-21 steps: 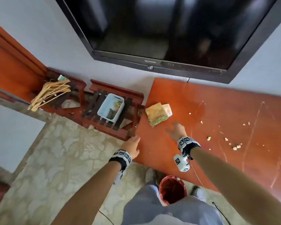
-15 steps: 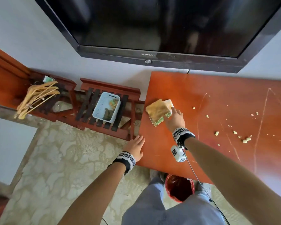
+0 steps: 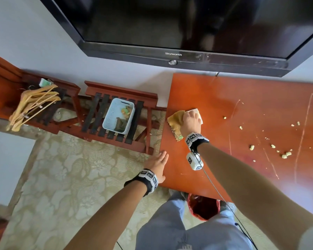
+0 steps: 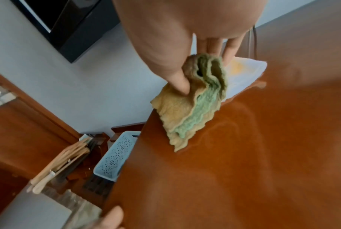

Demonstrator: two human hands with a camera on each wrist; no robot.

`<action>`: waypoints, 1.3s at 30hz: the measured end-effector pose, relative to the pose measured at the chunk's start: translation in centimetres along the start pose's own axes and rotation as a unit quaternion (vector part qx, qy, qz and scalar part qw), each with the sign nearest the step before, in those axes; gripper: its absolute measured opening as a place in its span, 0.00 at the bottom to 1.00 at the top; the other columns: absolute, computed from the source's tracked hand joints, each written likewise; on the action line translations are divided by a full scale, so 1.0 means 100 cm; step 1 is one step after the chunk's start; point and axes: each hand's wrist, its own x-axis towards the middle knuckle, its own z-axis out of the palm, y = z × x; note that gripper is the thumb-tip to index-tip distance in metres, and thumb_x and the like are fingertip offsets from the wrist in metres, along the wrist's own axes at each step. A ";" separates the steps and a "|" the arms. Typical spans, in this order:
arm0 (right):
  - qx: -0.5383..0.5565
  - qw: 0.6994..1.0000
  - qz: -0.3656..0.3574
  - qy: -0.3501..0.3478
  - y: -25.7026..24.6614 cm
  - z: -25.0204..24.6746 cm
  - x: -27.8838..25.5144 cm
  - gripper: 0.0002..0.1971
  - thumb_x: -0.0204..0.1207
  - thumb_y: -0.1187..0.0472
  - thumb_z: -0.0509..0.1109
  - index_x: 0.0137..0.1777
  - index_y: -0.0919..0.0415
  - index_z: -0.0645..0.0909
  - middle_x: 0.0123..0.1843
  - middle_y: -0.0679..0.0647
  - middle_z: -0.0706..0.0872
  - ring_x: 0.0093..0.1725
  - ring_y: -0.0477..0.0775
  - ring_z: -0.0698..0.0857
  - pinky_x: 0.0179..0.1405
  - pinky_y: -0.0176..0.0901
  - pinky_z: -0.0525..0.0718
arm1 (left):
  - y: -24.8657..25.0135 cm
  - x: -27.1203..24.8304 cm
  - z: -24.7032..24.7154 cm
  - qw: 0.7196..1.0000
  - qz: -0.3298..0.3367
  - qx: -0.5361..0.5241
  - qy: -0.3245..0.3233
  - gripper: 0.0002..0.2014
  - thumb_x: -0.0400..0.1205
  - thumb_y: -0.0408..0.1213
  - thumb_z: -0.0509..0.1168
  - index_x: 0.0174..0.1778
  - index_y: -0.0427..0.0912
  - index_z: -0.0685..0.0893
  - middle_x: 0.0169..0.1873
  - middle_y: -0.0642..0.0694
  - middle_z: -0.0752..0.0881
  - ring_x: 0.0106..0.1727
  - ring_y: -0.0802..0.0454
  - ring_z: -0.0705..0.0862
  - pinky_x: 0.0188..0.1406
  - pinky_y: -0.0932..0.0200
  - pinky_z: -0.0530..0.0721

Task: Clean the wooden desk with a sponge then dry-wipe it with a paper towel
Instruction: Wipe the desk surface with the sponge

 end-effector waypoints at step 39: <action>0.013 0.999 0.015 0.031 0.264 -0.155 0.157 0.15 0.75 0.70 0.65 0.55 0.54 0.86 0.54 0.60 0.88 0.55 0.65 0.86 0.59 0.52 0.82 | 0.074 0.107 -0.076 0.995 0.034 -0.048 0.077 0.45 0.84 0.46 0.71 0.90 0.50 0.48 0.89 0.48 0.46 0.89 0.48 0.49 0.83 0.45 0.66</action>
